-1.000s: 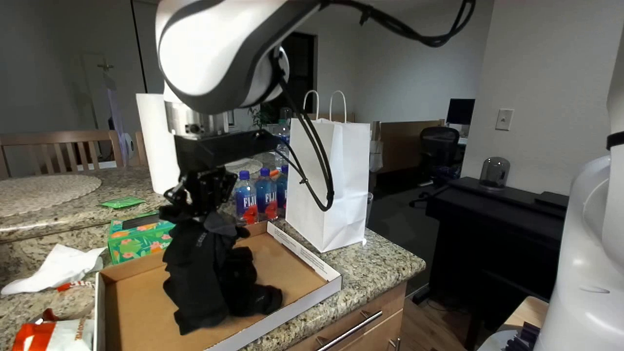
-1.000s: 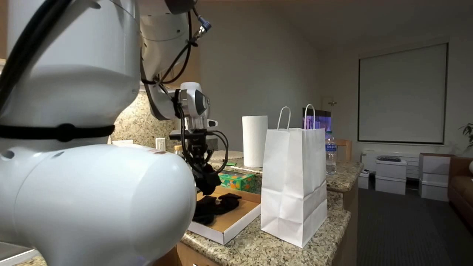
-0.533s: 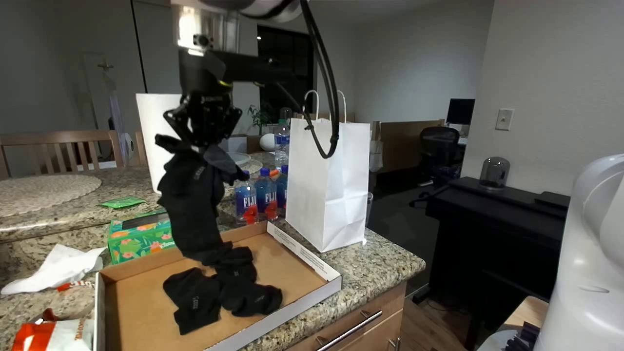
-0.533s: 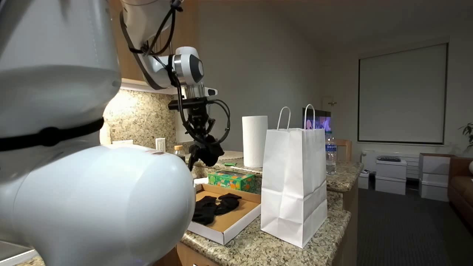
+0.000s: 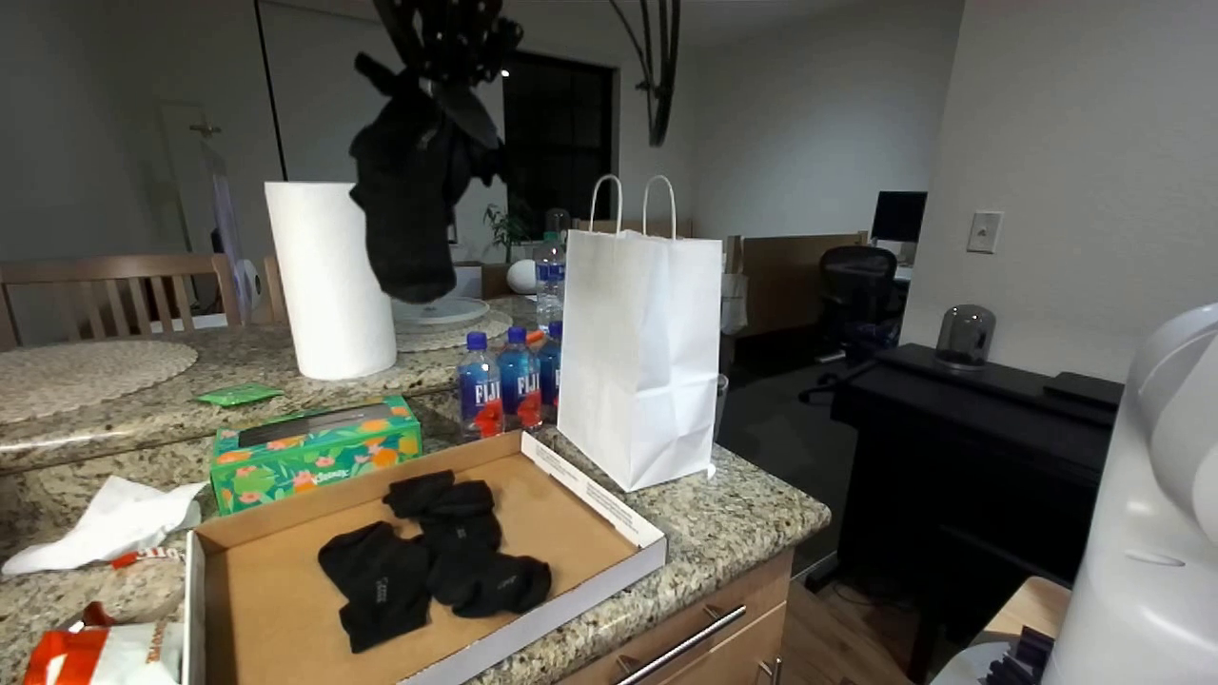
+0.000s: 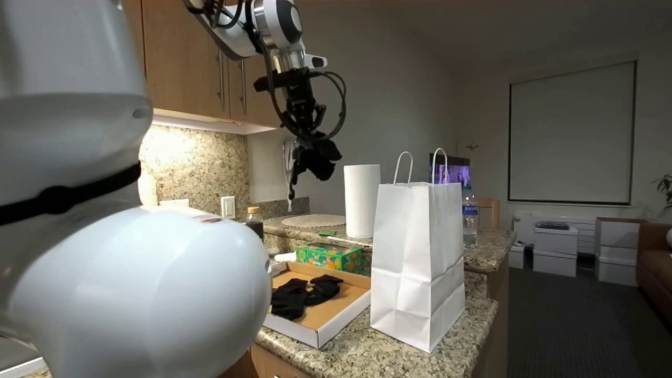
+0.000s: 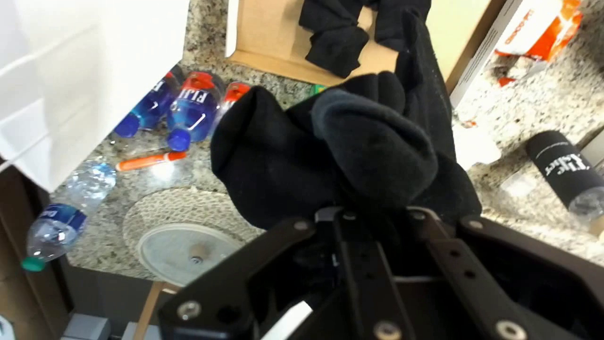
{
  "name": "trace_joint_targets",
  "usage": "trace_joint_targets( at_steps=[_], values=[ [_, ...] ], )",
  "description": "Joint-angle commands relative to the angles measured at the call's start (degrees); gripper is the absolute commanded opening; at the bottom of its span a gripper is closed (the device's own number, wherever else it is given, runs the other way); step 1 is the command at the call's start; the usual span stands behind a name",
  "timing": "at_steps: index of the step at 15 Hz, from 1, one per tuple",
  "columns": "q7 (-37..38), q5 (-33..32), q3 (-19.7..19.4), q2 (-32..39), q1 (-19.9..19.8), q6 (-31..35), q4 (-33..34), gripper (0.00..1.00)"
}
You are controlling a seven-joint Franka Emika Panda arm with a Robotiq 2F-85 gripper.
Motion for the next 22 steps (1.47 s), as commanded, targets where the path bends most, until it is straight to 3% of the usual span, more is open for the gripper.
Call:
trace_joint_targets(
  at_steps=[1, 7, 14, 22],
  values=[
    [2.3, 0.3, -1.7, 1.2, -4.1, -7.1, 9.1, 0.1],
    [2.5, 3.6, -8.1, 2.2, -9.7, -14.6, 19.1, 0.1],
    [5.5, 10.8, -16.8, 4.3, -16.4, -16.2, 21.9, 0.1],
    [12.2, 7.8, -18.1, 7.2, -18.9, -16.5, 23.5, 0.1]
  ],
)
